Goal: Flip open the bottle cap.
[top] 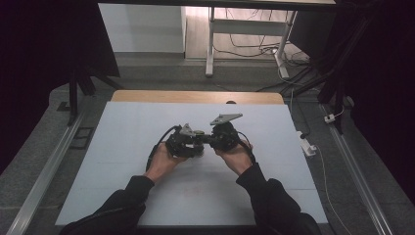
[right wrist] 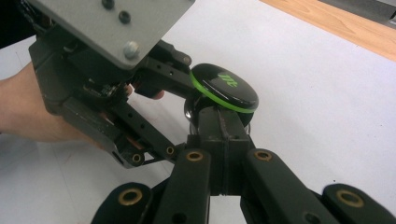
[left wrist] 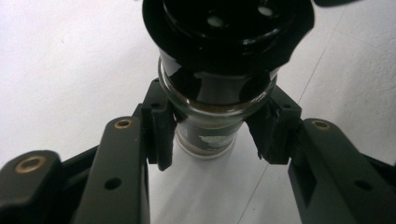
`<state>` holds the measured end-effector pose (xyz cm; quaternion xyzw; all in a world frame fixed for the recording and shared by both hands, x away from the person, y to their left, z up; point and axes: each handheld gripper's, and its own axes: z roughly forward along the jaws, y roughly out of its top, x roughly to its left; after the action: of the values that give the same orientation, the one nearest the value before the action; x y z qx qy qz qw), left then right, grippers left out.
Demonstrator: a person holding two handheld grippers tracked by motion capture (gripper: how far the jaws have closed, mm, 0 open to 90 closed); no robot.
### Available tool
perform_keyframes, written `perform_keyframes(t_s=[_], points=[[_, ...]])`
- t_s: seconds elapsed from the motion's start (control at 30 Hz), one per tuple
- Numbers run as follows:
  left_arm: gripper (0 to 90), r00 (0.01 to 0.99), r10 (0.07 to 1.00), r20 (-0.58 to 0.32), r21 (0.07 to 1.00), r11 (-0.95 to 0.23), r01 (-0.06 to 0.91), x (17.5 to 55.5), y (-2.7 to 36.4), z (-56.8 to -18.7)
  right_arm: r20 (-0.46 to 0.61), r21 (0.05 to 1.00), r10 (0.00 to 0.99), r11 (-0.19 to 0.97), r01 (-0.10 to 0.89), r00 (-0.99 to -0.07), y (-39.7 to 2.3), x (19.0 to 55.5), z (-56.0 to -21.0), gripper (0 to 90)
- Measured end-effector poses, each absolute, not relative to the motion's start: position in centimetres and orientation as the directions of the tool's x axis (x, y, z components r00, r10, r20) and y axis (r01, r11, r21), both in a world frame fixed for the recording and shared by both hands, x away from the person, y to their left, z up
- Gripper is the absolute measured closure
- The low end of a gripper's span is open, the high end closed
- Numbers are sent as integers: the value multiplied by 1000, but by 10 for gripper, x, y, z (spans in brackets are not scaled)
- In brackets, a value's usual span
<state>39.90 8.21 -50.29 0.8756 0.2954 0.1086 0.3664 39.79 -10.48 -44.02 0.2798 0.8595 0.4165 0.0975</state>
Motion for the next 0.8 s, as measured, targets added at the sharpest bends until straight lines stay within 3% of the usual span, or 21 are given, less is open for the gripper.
perform_keyframes(t_s=[0.8], points=[[540,803,595,-27,710,-554,434,399,82,-504,92,789,591,448,421,-801,-103,425,-433,898]])
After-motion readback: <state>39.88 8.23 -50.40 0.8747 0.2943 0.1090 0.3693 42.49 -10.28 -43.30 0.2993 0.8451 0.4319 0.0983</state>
